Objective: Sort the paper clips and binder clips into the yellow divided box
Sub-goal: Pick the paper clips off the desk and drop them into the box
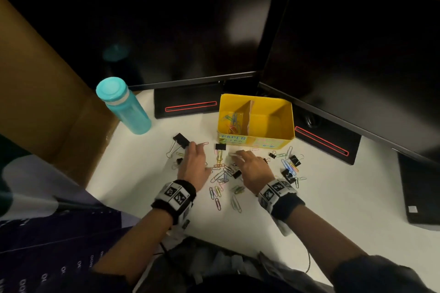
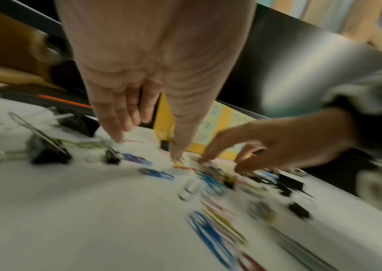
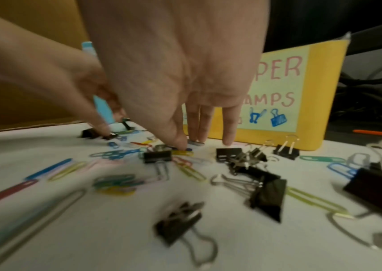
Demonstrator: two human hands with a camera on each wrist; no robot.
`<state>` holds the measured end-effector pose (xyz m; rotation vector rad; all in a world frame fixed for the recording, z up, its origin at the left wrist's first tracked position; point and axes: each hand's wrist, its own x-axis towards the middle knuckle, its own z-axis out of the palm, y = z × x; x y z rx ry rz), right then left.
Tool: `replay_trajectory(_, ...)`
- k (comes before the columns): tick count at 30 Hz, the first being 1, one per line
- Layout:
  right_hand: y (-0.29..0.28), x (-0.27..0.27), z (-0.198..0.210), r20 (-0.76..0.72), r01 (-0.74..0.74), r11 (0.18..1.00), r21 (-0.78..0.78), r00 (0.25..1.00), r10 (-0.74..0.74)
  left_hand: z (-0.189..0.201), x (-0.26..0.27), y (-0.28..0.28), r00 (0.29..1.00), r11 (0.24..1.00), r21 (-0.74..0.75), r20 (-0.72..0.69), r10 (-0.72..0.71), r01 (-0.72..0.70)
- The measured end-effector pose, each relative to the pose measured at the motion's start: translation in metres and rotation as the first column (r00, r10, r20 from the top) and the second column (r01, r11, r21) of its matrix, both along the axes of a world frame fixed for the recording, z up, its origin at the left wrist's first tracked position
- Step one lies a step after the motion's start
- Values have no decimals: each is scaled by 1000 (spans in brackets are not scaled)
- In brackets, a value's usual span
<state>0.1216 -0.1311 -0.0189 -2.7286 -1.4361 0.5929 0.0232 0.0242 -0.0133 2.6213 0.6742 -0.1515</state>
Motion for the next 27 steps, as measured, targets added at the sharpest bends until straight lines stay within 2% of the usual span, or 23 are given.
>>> replay_trajectory(3, -7, -24, 1, 37, 60, 996, 69, 997, -63, -5, 8, 14, 998, 999, 32, -56, 5, -3)
replay_trajectory(6, -13, -38, -7, -31, 143, 985, 93, 990, -140, -10, 9, 7, 983, 990, 42, -133, -129, 135)
replay_trajectory(10, -9, -39, -9, -43, 227, 965, 134, 974, -223, -12, -7, -15, 948, 966, -53, -188, -257, 252)
replay_trajectory(14, -20, -28, 6, 36, 210, 950, 231, 974, -224, -14, -26, -31, 898, 907, 132, -253, -360, 401)
replay_trajectory(17, -31, -12, 19, 88, 115, 953, 279, 986, -145, -17, -31, -36, 907, 910, 104, -182, -380, 402)
replay_trajectory(20, -38, 1, 29, 22, 6, 951, 308, 1000, -13, -13, -30, -36, 928, 929, 56, -99, -358, 365)
replay_trajectory(21, -39, 4, 32, -20, 33, 942, 334, 999, -28, -11, -29, -35, 935, 936, 35, -64, -348, 351)
replay_trajectory(24, -41, 12, 34, -192, 255, 866, 431, 963, -188, -11, -28, -27, 958, 957, -59, 60, -281, 285)
replay_trajectory(26, -41, 19, 33, -202, 353, 831, 431, 935, -292, -8, -31, -21, 972, 977, -48, 121, -201, 208)
replay_trajectory(27, -40, 24, 33, -159, 384, 834, 397, 923, -350, -8, -34, -17, 979, 985, -27, 119, -168, 173)
